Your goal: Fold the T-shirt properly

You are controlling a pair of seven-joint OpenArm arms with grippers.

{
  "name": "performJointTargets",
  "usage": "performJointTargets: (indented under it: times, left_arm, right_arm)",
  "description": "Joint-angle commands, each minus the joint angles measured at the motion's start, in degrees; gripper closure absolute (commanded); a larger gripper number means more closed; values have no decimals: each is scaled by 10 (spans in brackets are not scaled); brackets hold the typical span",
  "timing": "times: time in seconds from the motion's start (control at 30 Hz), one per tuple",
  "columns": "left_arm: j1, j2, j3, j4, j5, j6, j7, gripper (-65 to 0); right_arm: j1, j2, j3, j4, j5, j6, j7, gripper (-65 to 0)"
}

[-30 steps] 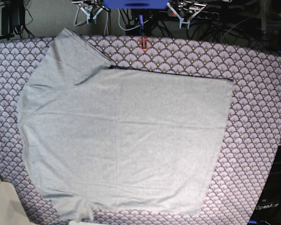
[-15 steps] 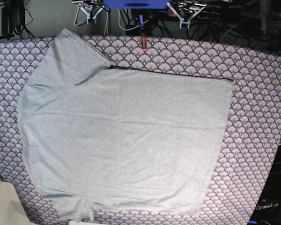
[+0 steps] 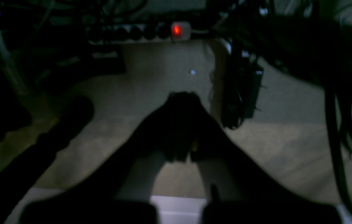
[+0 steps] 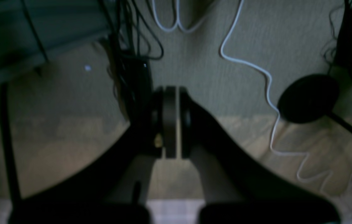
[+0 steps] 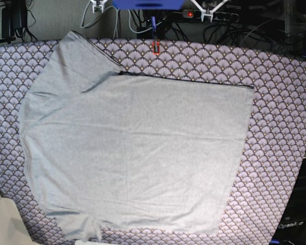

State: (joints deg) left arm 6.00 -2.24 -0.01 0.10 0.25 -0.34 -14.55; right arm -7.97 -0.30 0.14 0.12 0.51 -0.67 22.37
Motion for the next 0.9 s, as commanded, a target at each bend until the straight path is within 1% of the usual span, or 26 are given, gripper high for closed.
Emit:
performJointTargets:
  times: [0.0, 0.27, 0.37, 0.47, 0.57, 0.7, 0.87]
  left_arm:
    - [2, -5, 1, 1, 1, 4, -18, 0]
    - [34, -7, 0, -1, 1, 4, -99, 0]
    - [43, -18, -2, -1, -1, 4, -133, 0]
    - [53, -19, -2, -1, -1, 4, -174, 0]
    - [64, -29, -2, -1, 0, 4, -224, 0]
    - [82, -33, -2, -1, -2, 4, -292, 0]
    - [107, -33, -2, -1, -2, 4, -398, -1]
  right_arm:
    - [-14, -1, 1, -1, 3, 8, 10, 0]
    - [-51, -1, 1, -1, 3, 8, 94, 0]
    - [-68, -1, 1, -1, 3, 7, 142, 0]
    - [-83, 0, 1, -1, 3, 7, 197, 0]
    - [-98, 1, 1, -1, 3, 7, 244, 0]
    - [-119, 3, 1, -1, 3, 7, 306, 0]
    - [-142, 7, 0, -1, 3, 7, 399, 0]
